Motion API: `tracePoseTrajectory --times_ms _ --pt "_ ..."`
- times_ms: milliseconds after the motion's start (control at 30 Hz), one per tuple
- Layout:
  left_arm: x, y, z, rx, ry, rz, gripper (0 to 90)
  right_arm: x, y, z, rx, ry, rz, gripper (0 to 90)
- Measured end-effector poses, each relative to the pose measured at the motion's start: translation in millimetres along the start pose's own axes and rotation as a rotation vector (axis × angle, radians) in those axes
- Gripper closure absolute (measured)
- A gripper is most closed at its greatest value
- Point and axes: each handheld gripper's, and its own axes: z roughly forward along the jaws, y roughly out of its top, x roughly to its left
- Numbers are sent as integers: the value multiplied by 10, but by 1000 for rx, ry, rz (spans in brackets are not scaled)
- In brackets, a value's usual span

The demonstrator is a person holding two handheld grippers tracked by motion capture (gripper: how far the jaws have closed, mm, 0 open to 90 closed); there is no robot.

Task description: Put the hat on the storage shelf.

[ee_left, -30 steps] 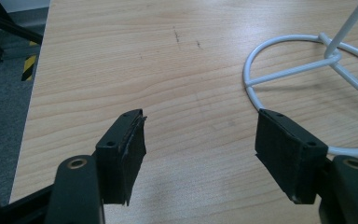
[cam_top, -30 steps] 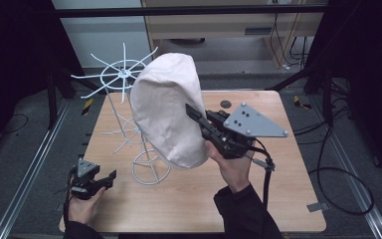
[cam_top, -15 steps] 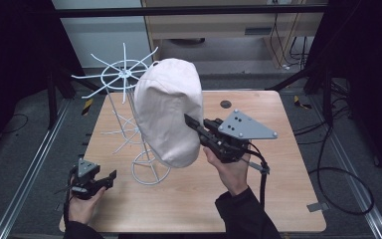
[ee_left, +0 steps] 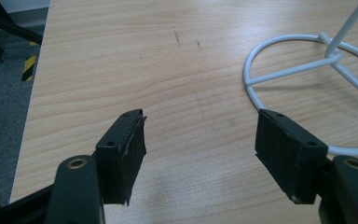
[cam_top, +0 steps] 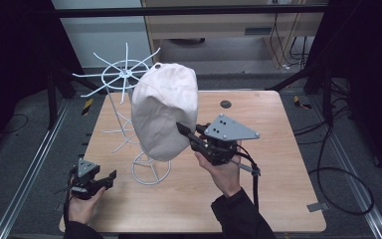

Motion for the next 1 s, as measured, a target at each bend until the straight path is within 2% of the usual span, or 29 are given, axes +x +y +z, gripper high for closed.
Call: tracePoseTrajectory --times_ms 133,267,333,400,667,800,1000 --pt "3 -1 0 0 0 -1 327 25 3 46 3 -7 -3 780" --pt "3 -1 -1 0 0 -2 327 32 16 54 5 -18 -4 690" --pt "4 -1 -2 -1 1 -1 327 26 16 40 6 -30 -8 644" --pt "3 -1 1 0 0 -1 327 8 7 11 -5 -46 1 562" --pt "5 -3 2 1 1 -1 327 -60 -28 -94 -24 -78 21 425" --pt "7 -3 -2 -2 1 -3 327 -88 -68 -182 -19 -86 28 330" --pt "1 -1 -1 -2 0 -3 327 -189 -299 -438 15 -90 65 217"
